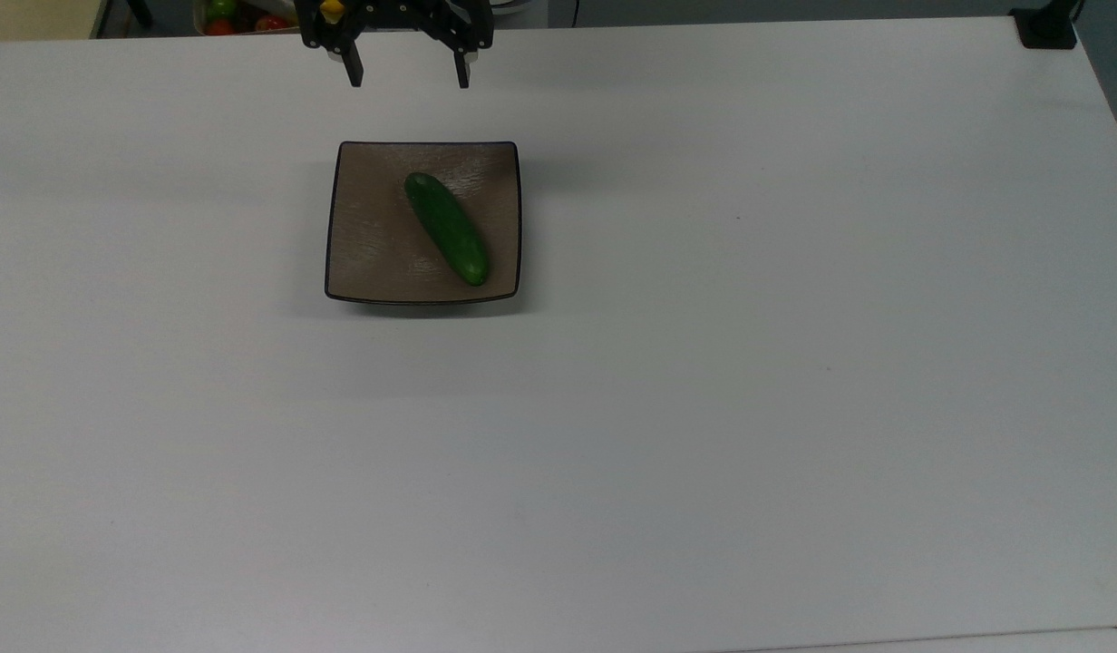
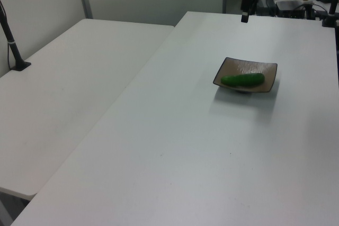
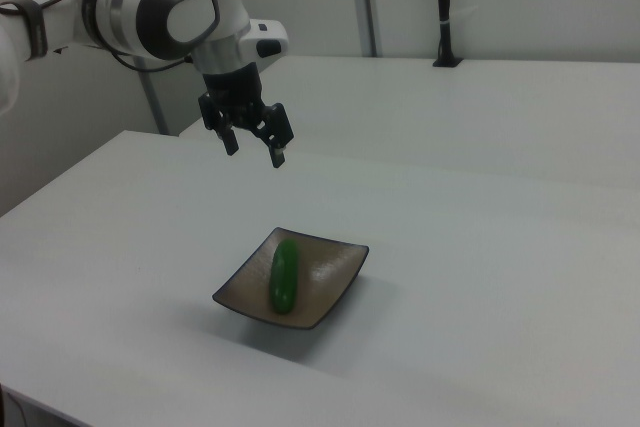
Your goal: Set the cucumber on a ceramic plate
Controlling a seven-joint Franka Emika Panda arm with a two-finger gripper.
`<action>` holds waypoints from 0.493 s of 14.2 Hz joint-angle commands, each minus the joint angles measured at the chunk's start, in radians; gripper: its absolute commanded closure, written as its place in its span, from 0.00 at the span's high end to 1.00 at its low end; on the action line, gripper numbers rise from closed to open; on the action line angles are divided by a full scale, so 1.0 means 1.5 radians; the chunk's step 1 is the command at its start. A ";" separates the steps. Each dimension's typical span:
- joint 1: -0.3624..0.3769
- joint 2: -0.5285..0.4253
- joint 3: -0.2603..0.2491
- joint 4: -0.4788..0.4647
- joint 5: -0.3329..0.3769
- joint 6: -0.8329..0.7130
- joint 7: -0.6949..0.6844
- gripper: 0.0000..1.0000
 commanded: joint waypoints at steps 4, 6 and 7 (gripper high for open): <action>-0.002 -0.011 0.023 -0.008 -0.047 -0.015 0.006 1.00; -0.004 -0.015 0.021 -0.008 -0.044 -0.017 0.004 1.00; -0.004 -0.015 0.020 -0.009 -0.044 -0.018 0.007 1.00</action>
